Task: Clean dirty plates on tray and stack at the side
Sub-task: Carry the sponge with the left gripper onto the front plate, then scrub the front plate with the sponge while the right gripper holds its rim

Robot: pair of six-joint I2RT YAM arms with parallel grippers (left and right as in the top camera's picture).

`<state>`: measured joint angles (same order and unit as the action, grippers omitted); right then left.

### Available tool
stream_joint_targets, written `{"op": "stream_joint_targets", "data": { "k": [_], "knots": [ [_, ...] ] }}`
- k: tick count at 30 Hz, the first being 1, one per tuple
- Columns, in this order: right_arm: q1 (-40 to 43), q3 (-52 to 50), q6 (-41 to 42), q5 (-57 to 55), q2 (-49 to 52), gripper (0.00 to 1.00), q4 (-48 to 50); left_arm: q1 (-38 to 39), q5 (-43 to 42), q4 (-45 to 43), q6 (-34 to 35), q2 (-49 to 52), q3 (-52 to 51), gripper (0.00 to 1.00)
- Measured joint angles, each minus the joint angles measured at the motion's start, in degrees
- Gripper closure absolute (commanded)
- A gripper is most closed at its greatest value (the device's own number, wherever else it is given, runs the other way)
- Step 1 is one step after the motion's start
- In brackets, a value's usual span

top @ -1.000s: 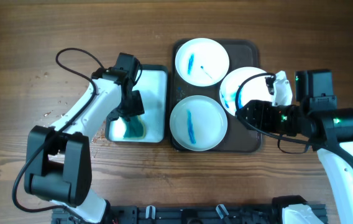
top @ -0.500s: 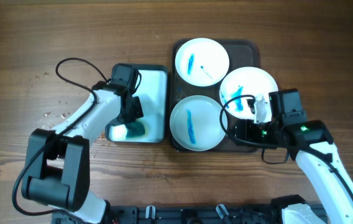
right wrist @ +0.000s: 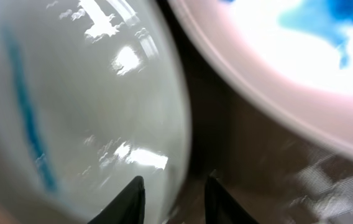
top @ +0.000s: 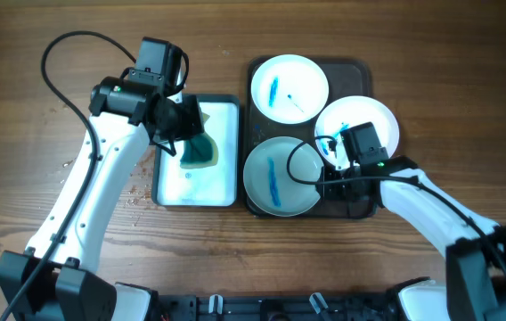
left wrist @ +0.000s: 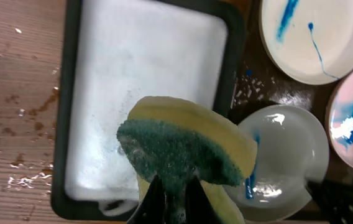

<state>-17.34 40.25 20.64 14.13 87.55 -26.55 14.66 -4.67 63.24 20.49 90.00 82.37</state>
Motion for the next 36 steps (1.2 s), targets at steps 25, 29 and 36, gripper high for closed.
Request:
{"op": "stream_joint_targets", "data": {
  "k": [25,29,36],
  "knots": [
    [-0.1,0.2,10.0,-6.7,1.5,0.95,3.0,22.0,-12.4,-29.9,7.3,24.6,-8.2,0.96],
    [-0.1,0.2,10.0,-6.5,1.5,0.96,3.1,22.4,-3.3,-24.9,7.7,24.3,-6.6,0.96],
    [-0.5,0.2,10.0,-4.7,1.6,0.96,4.2,23.6,9.1,-22.6,6.8,23.9,-6.2,0.96]
  ]
}}
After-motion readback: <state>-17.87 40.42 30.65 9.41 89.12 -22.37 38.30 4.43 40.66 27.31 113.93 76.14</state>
